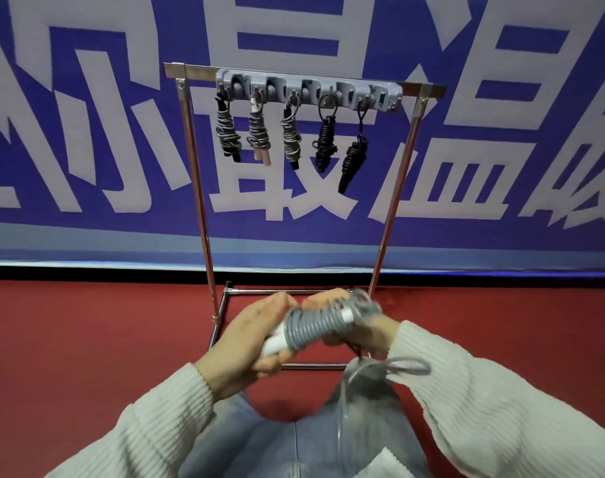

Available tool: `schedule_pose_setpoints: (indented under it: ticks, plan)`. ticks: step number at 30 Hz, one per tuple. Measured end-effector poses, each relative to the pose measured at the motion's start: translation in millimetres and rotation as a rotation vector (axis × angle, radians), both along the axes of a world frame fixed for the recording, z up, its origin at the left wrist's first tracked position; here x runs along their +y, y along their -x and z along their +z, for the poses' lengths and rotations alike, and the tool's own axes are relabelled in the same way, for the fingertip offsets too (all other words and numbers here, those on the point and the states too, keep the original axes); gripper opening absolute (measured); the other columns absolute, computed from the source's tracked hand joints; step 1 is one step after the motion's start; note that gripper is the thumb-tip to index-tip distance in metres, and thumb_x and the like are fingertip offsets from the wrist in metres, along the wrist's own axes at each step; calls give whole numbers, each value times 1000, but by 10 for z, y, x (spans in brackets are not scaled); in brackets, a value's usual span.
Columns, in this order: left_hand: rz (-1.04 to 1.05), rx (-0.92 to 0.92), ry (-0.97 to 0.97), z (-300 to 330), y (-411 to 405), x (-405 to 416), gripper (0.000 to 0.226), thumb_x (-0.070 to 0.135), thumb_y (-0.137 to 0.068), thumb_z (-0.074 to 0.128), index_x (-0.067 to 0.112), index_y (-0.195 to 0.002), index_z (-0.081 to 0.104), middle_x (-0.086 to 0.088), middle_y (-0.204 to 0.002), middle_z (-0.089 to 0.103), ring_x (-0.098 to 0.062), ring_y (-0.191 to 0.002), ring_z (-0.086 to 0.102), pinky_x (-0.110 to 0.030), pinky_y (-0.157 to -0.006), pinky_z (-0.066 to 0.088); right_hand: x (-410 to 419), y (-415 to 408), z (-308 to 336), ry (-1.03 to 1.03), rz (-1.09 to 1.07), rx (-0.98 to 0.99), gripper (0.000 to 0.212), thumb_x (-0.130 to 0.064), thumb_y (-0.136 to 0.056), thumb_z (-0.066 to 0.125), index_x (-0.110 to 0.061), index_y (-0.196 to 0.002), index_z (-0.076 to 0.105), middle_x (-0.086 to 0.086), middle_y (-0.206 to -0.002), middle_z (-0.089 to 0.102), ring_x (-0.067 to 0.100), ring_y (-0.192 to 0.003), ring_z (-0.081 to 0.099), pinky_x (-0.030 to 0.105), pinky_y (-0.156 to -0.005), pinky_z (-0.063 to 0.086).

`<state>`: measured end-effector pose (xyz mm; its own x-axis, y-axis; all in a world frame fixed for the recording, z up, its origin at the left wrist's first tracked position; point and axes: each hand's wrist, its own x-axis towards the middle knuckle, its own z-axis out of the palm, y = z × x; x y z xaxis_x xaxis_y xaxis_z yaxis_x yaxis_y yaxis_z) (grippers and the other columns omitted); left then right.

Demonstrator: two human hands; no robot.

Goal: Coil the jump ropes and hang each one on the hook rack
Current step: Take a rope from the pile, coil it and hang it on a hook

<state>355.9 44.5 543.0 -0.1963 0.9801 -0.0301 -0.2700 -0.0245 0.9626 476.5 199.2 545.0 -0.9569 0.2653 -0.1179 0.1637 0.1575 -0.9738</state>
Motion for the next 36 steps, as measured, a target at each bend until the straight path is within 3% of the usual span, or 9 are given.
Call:
schedule_pose_setpoints:
  ticks: [4, 6, 9, 15, 21, 26, 29, 31, 36]
  plan:
    - [162, -370, -45, 98, 49, 141, 40, 48, -95, 49, 14, -96, 68, -5, -52, 39, -1, -27, 19, -14, -35, 7, -153, 67, -191, 221, -159, 133, 33, -36, -98, 61, -12, -76, 55, -9, -48, 31, 2, -38, 22, 15, -40, 18]
    - [222, -436, -25, 104, 144, 226, 40, 49, -97, 50, 17, -88, 73, -3, -56, 39, 0, -28, 20, -15, -34, 5, -147, 89, -235, 170, -148, 121, 23, -28, -104, 51, -14, -88, 59, -11, -50, 29, 1, -39, 21, 14, -40, 18]
    - [265, -422, 44, 65, 241, 343, 42, 53, -99, 50, 12, -91, 57, -2, -63, 41, 0, -31, 21, -13, -31, 10, -73, 116, -275, -38, -232, 97, 24, -18, -108, 47, -14, -94, 66, -14, -50, 32, 0, -42, 26, 15, -43, 20]
    - [185, -271, -26, -23, 330, 351, 42, 45, -79, 81, 10, -93, 61, -2, -68, 45, 0, -35, 22, -13, -31, 17, 150, 83, -161, -300, -356, 67, 31, -34, -97, 69, -12, -77, 76, -6, -50, 37, 9, -48, 28, 27, -49, 22]
    - [258, -122, 16, -20, 299, 272, 27, 28, -91, 66, 9, -107, 76, -6, -70, 52, -10, -47, 37, -15, -43, 33, 206, 62, 30, -379, -321, 74, 23, -33, -95, 71, -22, -76, 75, -13, -49, 45, 4, -48, 34, 25, -51, 27]
    - [481, 486, 51, -188, 285, 298, 16, 23, -92, 72, 19, -107, 73, -2, -62, 63, -13, -50, 52, -22, -46, 42, 124, 142, 28, -402, -353, 54, 23, -28, -98, 64, -15, -85, 77, -11, -51, 43, 3, -48, 33, 29, -52, 27]
    - [518, 723, 33, -265, 238, 308, 23, 27, -87, 76, 25, -103, 59, 0, -75, 71, -5, -57, 59, -22, -58, 47, 79, 211, 10, -431, -354, 20, 26, -28, -98, 61, -12, -80, 72, -7, -56, 43, 4, -50, 35, 32, -54, 28]
    - [496, 736, 5, -284, 184, 310, 24, 20, -92, 72, 22, -103, 51, -2, -78, 69, -7, -61, 60, -18, -60, 46, 79, 245, 7, -445, -358, 30, 27, -31, -98, 61, -13, -78, 69, -7, -58, 47, 3, -52, 37, 31, -56, 31]
    - [537, 488, -4, -224, 174, 322, 8, 7, -103, 51, 14, -99, 53, -5, -66, 42, -14, -50, 38, -26, -44, 34, 139, 249, -41, -456, -326, 63, 29, -41, -94, 64, -17, -82, 76, 7, -61, 59, 5, -53, 44, 29, -56, 35]
